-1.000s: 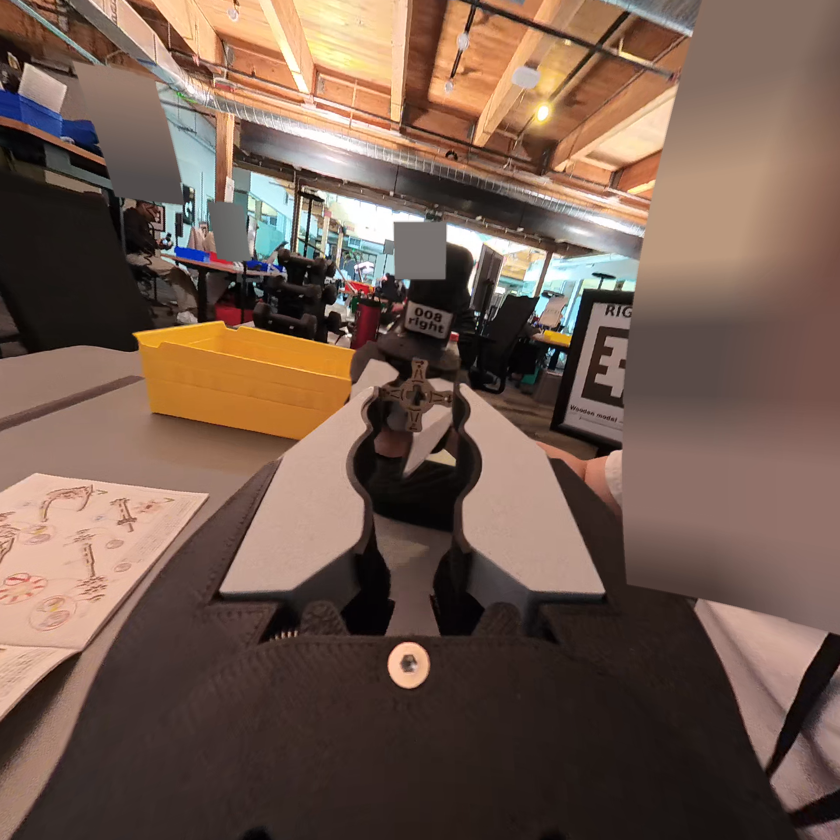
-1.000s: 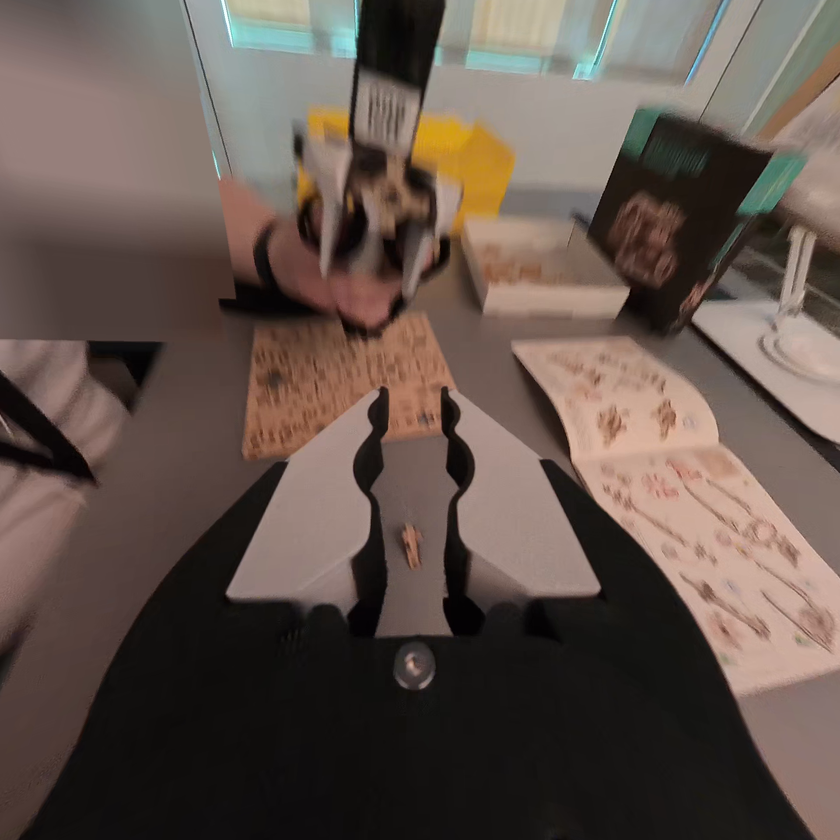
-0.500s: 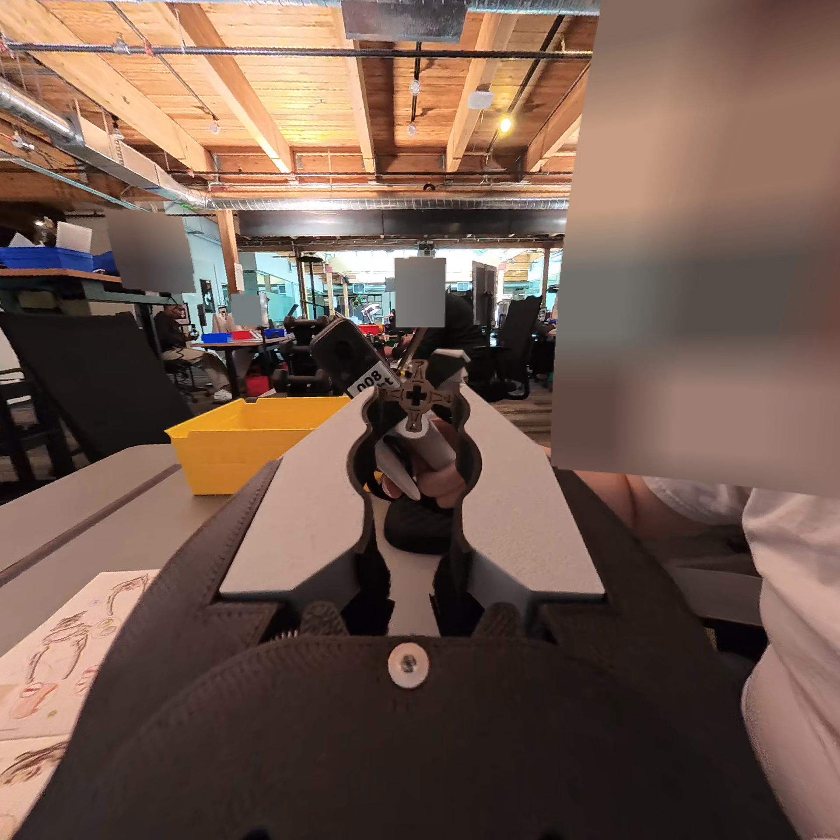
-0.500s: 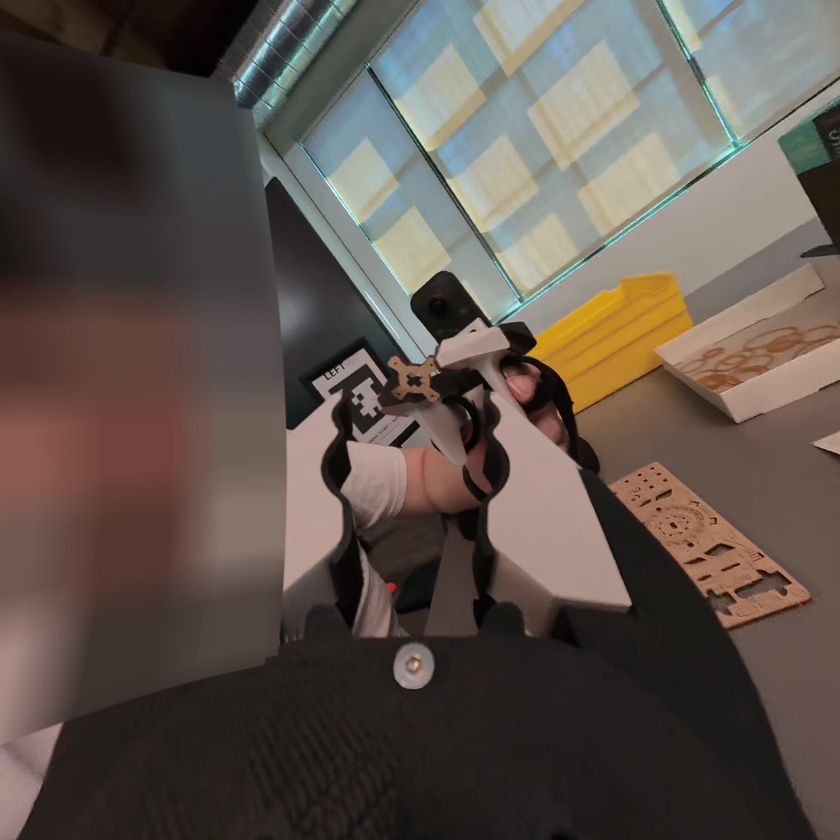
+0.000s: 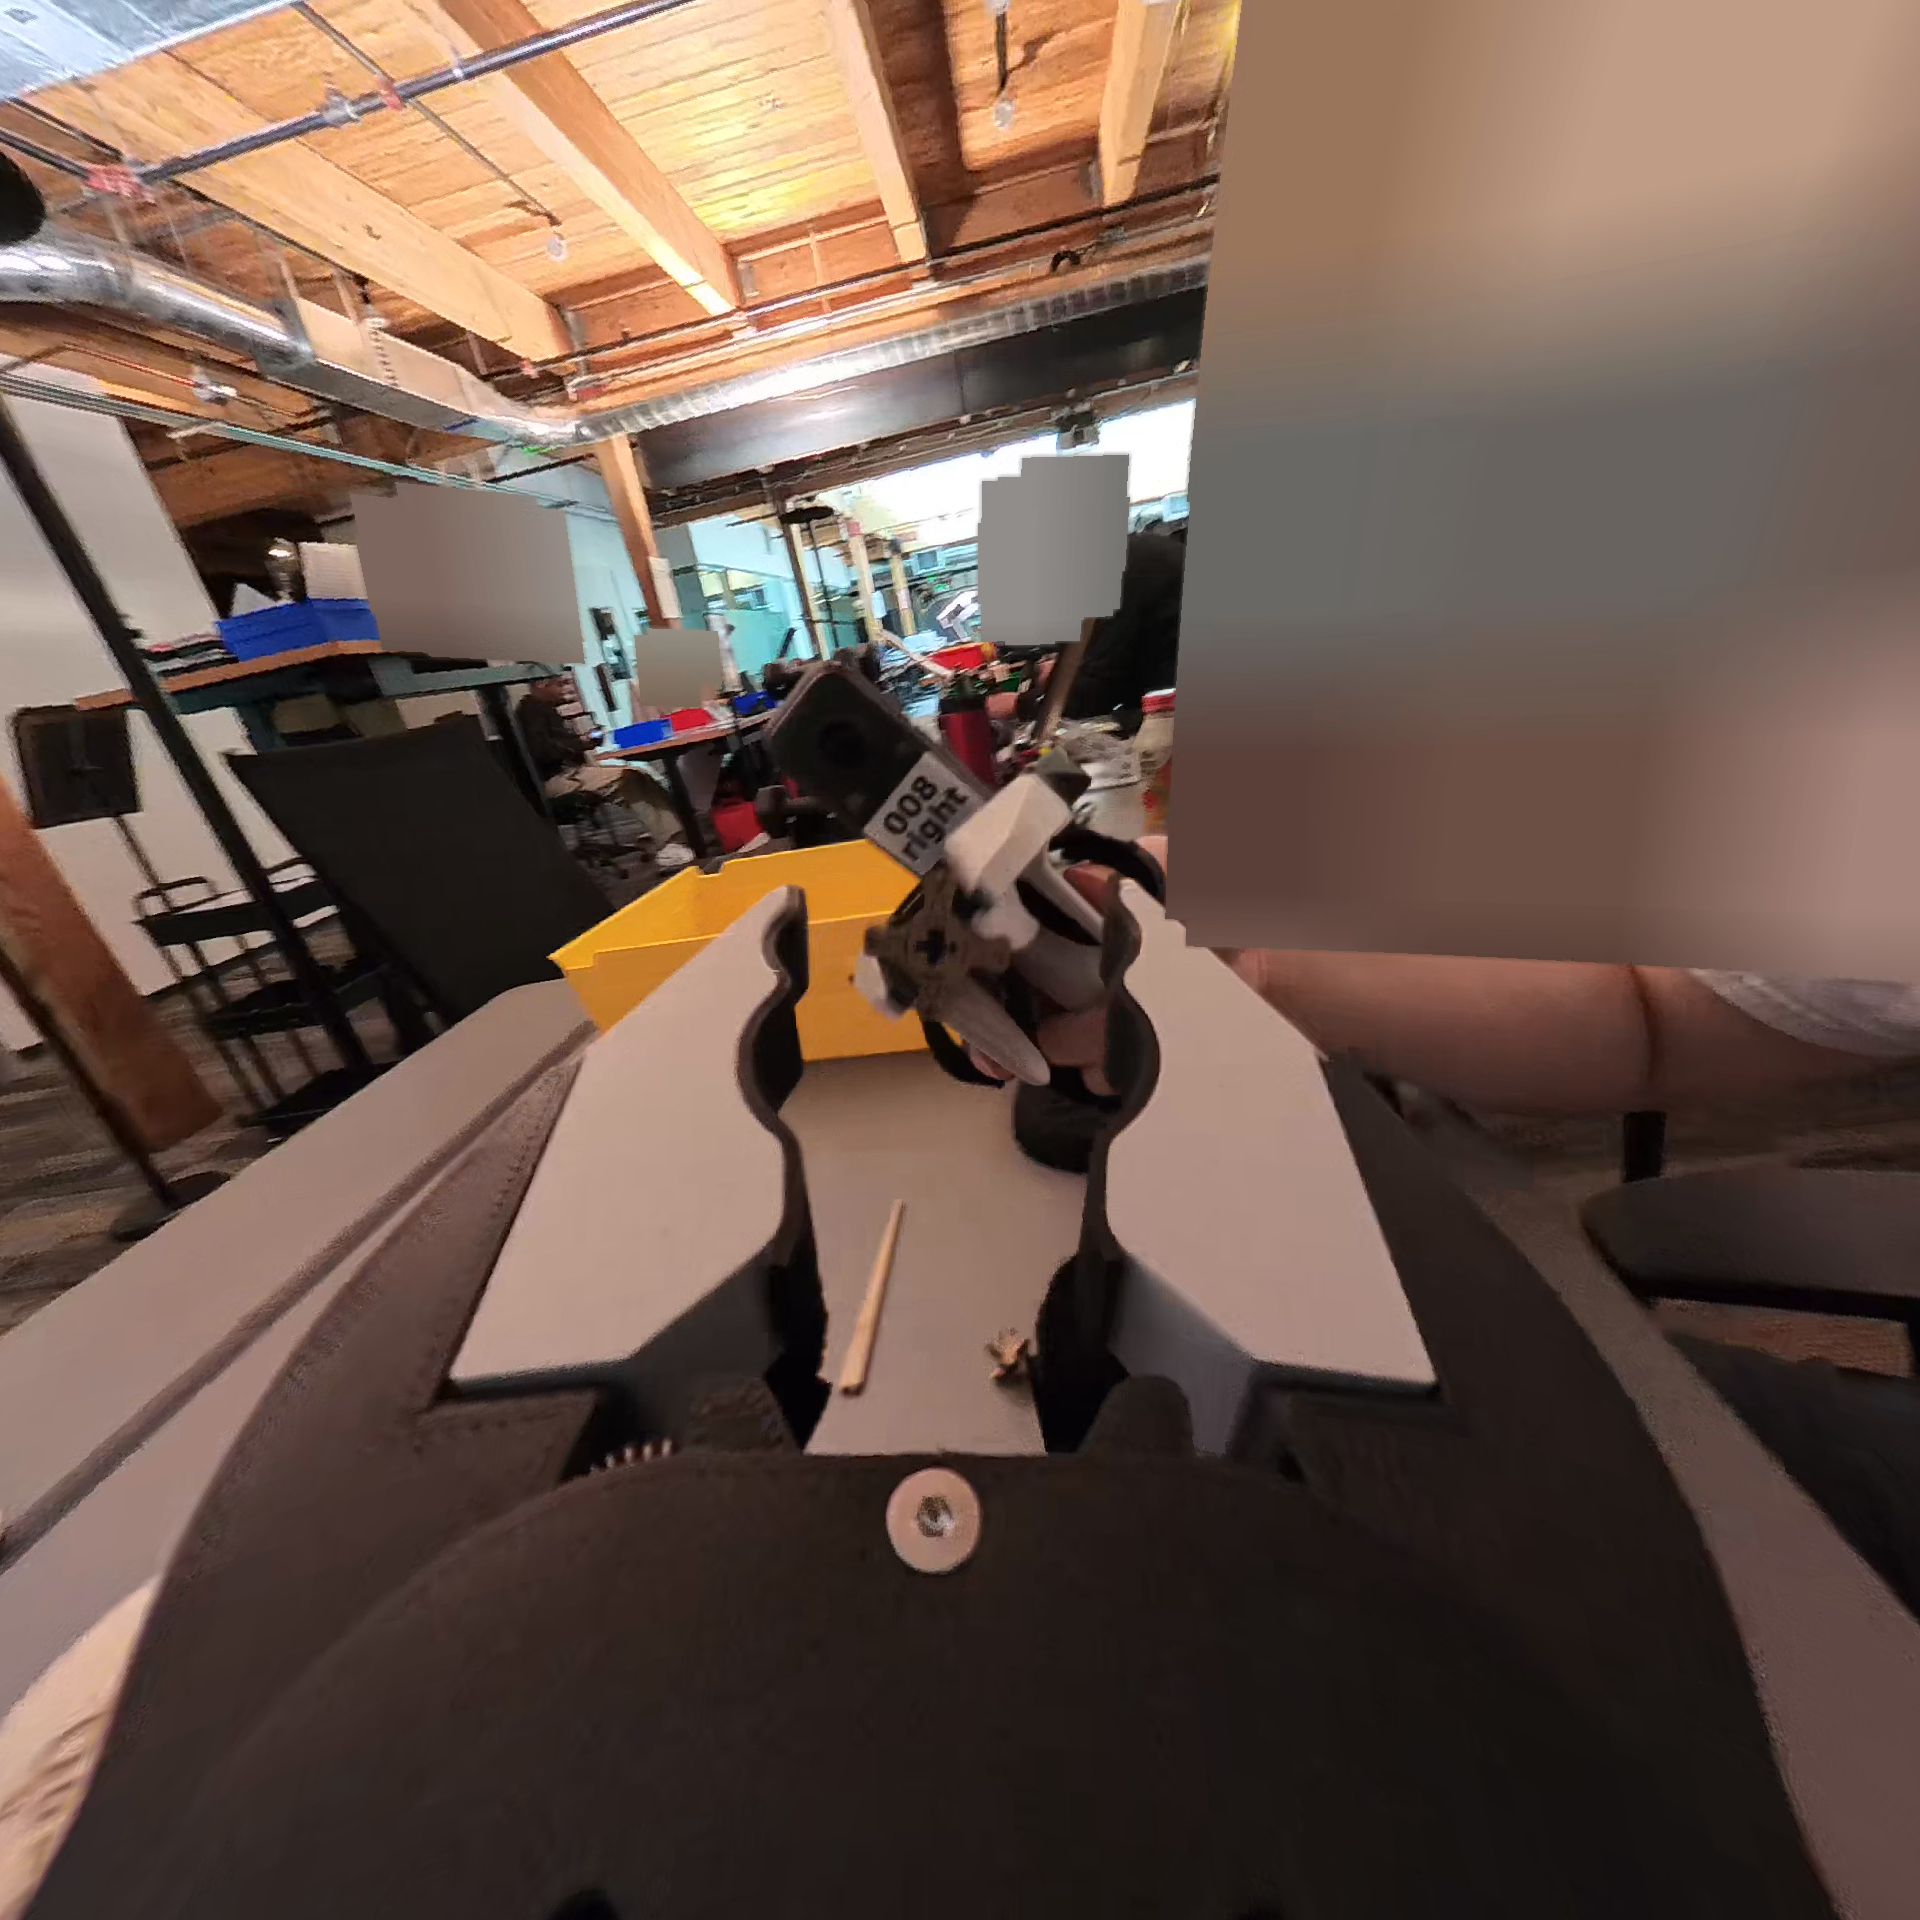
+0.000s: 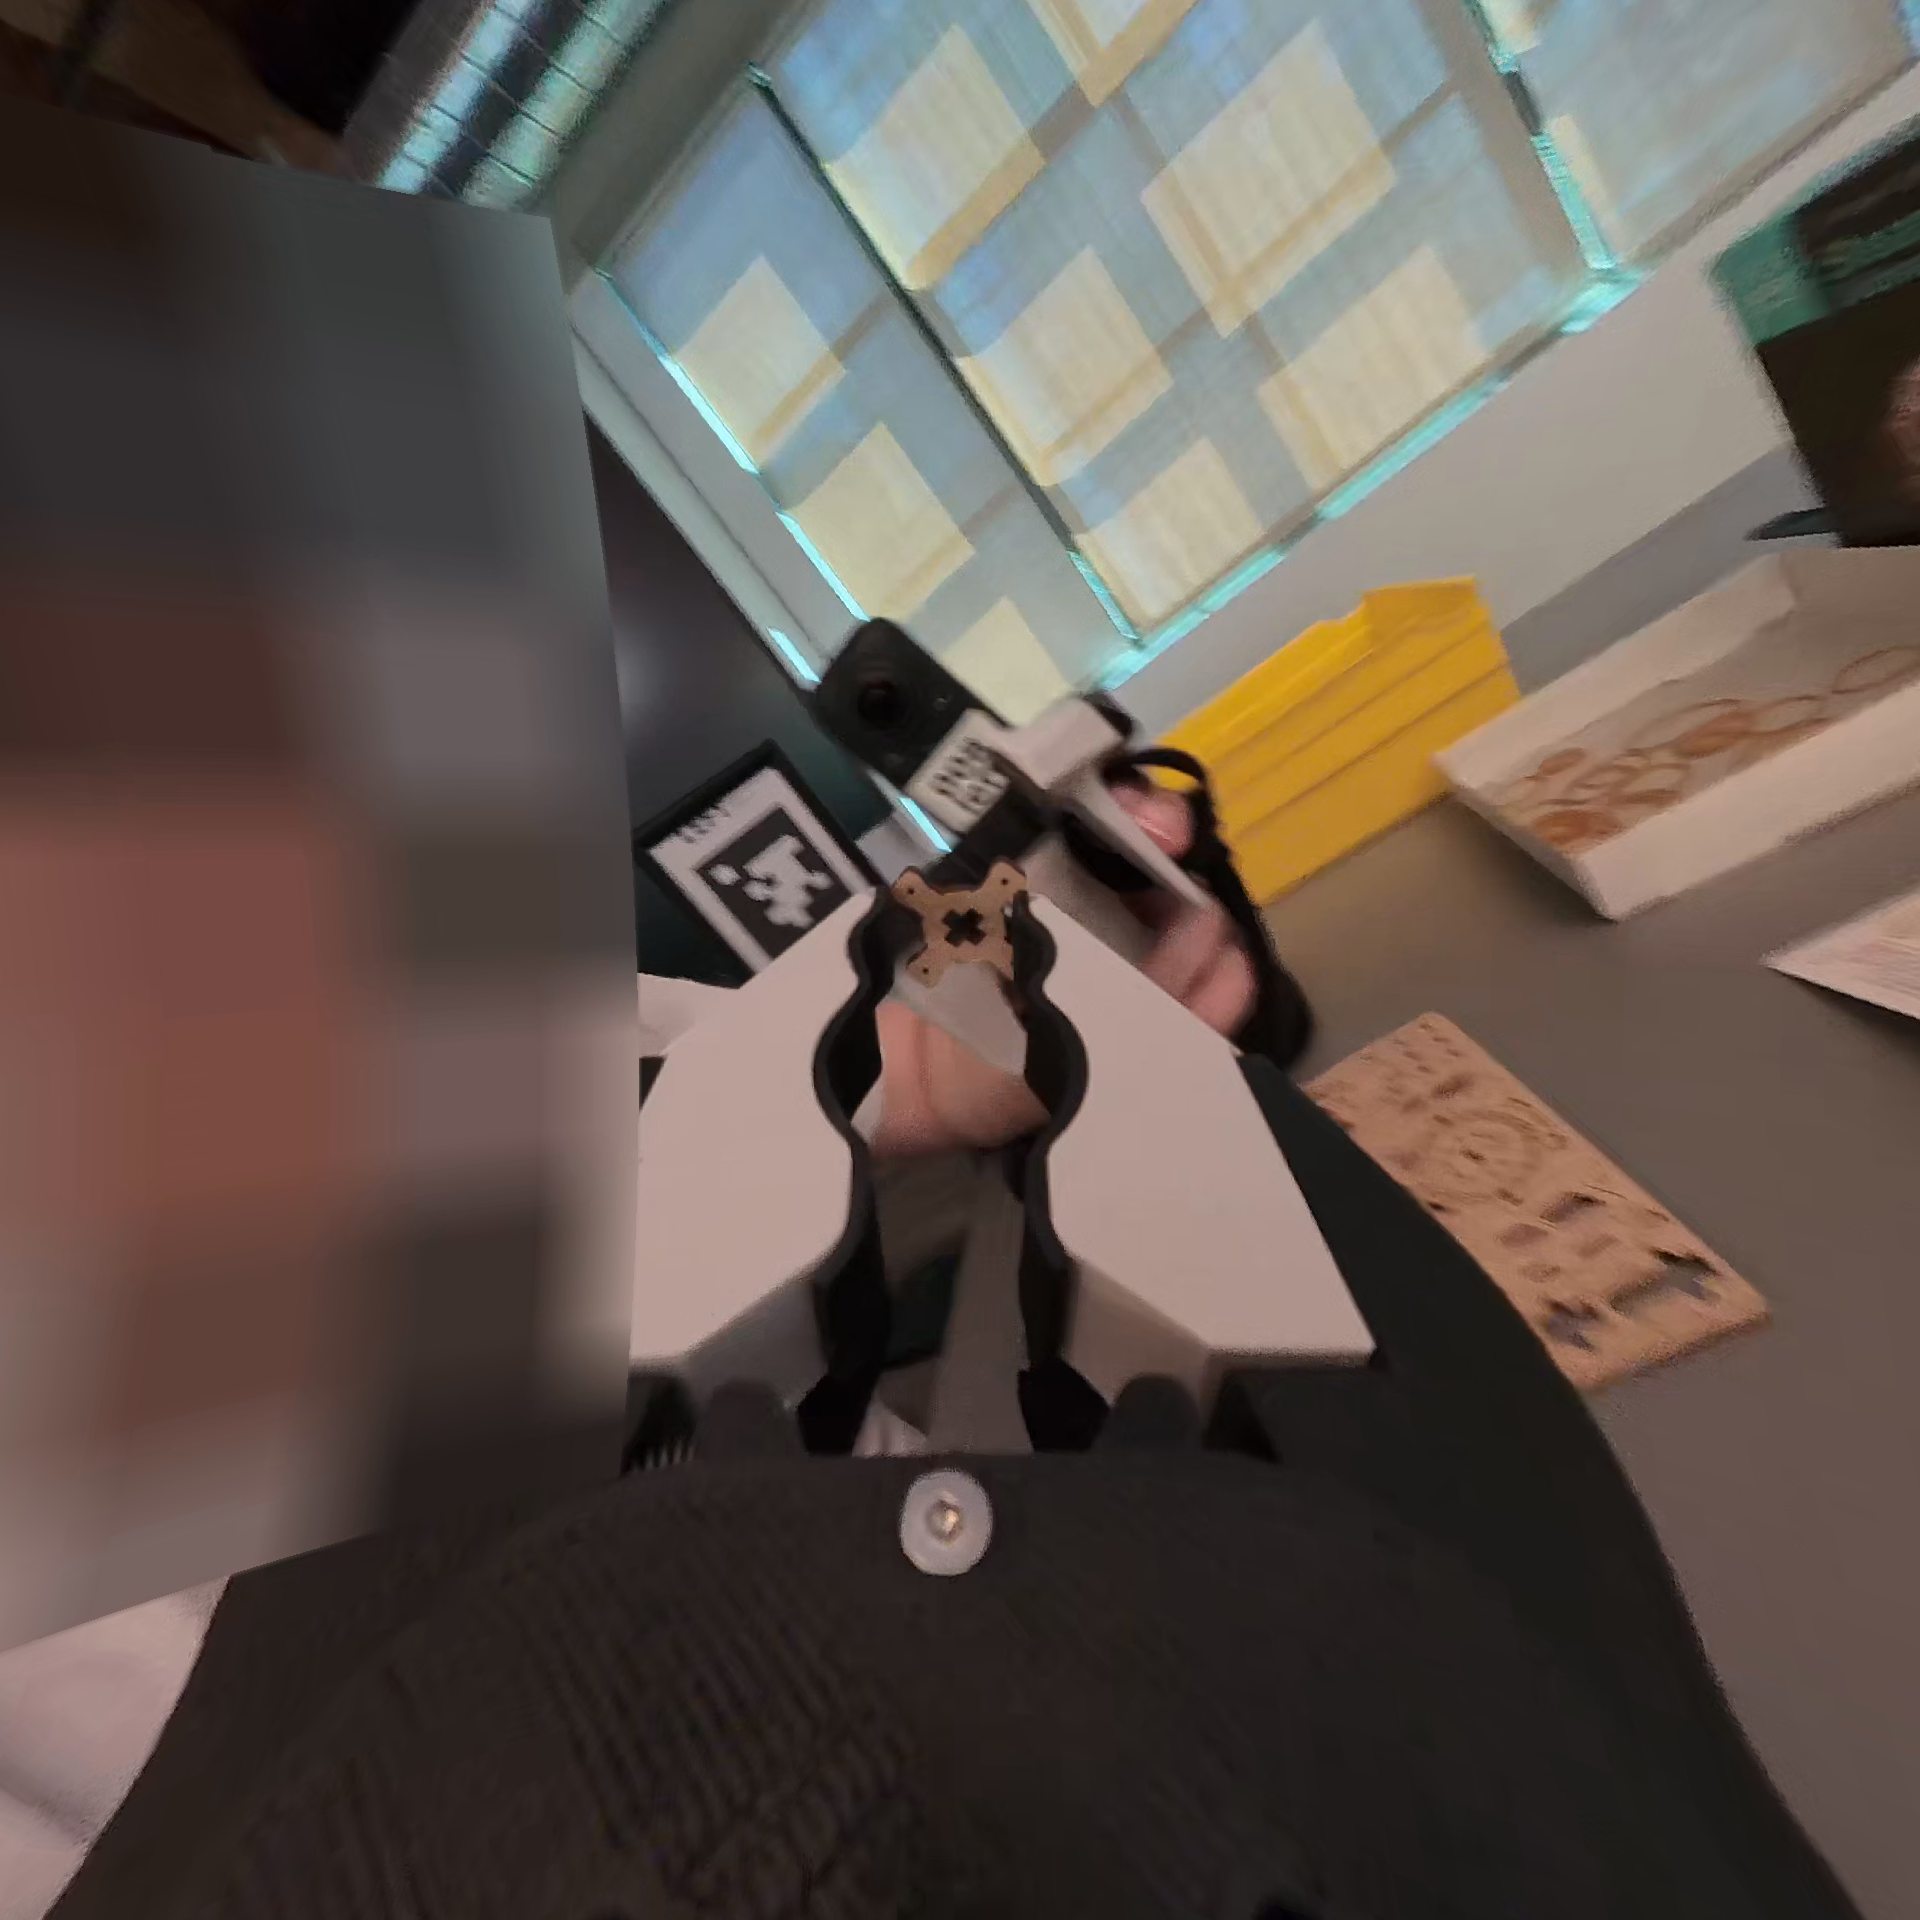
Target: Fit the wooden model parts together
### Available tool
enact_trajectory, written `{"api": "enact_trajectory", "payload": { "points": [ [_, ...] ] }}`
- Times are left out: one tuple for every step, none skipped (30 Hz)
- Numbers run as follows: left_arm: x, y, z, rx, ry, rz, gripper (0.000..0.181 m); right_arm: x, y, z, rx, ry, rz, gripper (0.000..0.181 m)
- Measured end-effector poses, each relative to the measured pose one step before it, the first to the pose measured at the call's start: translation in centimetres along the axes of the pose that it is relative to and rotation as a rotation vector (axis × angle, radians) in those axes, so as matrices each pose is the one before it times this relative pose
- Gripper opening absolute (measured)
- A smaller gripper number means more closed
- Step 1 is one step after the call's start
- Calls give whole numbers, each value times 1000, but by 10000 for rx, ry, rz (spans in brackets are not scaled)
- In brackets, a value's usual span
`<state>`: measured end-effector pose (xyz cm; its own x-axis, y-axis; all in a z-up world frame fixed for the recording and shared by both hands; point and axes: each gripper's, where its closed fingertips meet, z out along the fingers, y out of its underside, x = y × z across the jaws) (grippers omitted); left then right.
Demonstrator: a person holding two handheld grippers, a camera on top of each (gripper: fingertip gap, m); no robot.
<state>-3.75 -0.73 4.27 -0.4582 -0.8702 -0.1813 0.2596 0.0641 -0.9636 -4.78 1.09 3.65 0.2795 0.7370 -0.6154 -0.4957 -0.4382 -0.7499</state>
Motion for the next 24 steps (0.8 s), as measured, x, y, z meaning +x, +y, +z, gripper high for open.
{"api": "enact_trajectory", "payload": {
  "points": [
    [-319, -56, -189, -134, -157, 301, 54, 1175, 110, -496, -335, 653, -183, 20],
    [-151, -174, -205, -76, -25, 285, 53, 1398, 623, -429, -663, 735, -168, 20],
    [-146, -261, -196, -6, -7, 204, 54, 1628, 978, -312, -832, 854, -164, 19],
    [-271, -317, -203, 55, -69, 100, 56, 1811, 1406, -150, -1042, 945, -18, 20],
    [-403, -328, -199, 81, -107, 11, 58, 1696, 1477, 87, -1077, 904, 93, 20],
    [-501, -237, -213, 60, -127, -55, 58, 1454, 1252, 365, -918, 836, -1, 20],
    [-548, -126, -206, 33, -127, -99, 58, 1032, 1055, 601, -825, 673, -44, 20],
    [-571, -6, -194, 7, -128, -118, 58, 627, 870, 748, -743, 519, -18, 20],
    [-581, 87, -182, -15, -133, -119, 57, 468, 904, 805, -794, 479, -1, 20],
    [-527, 145, -169, -27, -119, -110, 57, 524, 980, 791, -871, 546, -69, 20],
    [-455, 189, -142, -46, -110, -92, 56, 727, 832, 698, -787, 693, -155, 20],
    [-372, 192, -103, -54, -93, -80, 56, 773, 609, 597, -617, 722, -147, 20],
    [-252, 165, -59, -41, -55, -73, 56, 516, 346, 503, -422, 536, -46, 20],
    [-159, 163, -20, -43, -26, -49, 56, 262, 41, 390, -200, 337, 9, 20],
    [-110, 195, 8, -67, -19, -22, 57, 161, -128, 172, -55, 251, 13, 21],
    [-106, 210, 25, -75, -18, -23, 57, 34, -202, -10, 34, 172, 31, 20],
    [-82, 212, 41, -61, -9, -41, 57, 189, 25, 46, -110, 263, 0, 21],
    [-86, 200, 27, -54, -2, -55, 57, 55, -65, 98, -37, 178, -76, 21],
    [-102, 193, 27, -49, -8, -61, 58, -142, -175, 73, 58, 53, -131, 23],
    [-135, 145, -5, -27, -15, -63, 58, -214, -63, 21, 32, -51, -93, 28],
    [-134, 94, -37, -5, -19, -66, 58, -238, -14, -76, 27, -163, -26, 33],
    [-170, 50, -59, 8, -33, -57, 58, -258, -1, -232, 77, -281, -2, 36],
    [-175, 20, -74, 17, -41, -42, 58, -84, 64, -484, 98, -276, -45, 36],
    [-182, 12, -73, 15, -43, -37, 58, 254, 54, -752, 173, -139, -166, 36]
  ]
}}
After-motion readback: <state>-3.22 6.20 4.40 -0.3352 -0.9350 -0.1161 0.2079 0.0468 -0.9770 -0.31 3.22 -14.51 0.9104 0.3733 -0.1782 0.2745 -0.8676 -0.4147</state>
